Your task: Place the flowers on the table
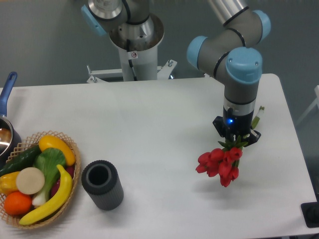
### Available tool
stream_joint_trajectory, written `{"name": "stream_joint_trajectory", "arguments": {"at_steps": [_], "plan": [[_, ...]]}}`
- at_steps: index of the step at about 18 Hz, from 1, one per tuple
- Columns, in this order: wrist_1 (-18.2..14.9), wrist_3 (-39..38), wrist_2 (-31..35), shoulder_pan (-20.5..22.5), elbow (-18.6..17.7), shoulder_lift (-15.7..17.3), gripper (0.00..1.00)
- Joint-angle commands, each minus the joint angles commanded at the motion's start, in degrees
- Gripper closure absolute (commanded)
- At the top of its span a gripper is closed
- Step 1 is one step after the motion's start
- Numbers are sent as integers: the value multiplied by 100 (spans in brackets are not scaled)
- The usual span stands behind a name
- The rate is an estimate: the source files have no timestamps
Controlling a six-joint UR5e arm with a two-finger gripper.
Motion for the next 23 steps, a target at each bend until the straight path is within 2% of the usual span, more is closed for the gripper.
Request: {"name": "stream_joint_trajectory", "arguments": {"at_steps": [7, 10, 11, 14, 15, 16, 20, 23], "plan": [[53, -97, -9, -158, 79, -220, 93], [61, -421, -17, -263, 167, -404, 89], [53, -474, -9, -403, 289, -500, 83], [53, -721, -44, -510, 475, -642, 47], [61, -721, -61, -510, 475, -642, 14], [62, -756, -61, -510, 475, -642, 0], [386, -800, -9, -510, 370, -633, 0], [439, -756, -17, -370, 300, -572, 0]]}}
